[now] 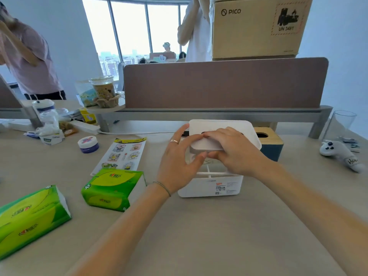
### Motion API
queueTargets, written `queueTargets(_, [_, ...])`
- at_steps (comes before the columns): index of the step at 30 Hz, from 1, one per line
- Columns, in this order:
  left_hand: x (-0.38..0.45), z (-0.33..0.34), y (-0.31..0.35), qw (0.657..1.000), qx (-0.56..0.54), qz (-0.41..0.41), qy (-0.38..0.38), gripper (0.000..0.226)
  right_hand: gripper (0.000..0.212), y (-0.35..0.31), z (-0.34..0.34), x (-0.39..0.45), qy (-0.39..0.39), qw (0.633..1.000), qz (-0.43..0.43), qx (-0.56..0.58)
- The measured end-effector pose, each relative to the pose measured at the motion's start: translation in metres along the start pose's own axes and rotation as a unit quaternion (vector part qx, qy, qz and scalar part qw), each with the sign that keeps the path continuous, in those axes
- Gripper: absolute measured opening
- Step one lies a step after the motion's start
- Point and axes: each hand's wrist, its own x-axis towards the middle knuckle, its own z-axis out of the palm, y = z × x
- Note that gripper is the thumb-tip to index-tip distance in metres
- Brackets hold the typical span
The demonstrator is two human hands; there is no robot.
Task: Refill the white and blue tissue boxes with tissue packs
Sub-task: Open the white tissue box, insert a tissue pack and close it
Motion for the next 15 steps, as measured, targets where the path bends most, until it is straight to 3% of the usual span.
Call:
queueTargets(8, [0.009,0.043,0.066,0.982,0.141,0.061,-0.11,0.064,0.057,0.046,-0.045,-0.077,-0.048,0.996,0.058,-0.052])
queueTargets(15, [0.009,0.107,0.116,0.958,0.158,0.092,-0.221,0.069,0.056,0.082,-0.069,-0.14,-0.057,0.992,0.107,-0.031])
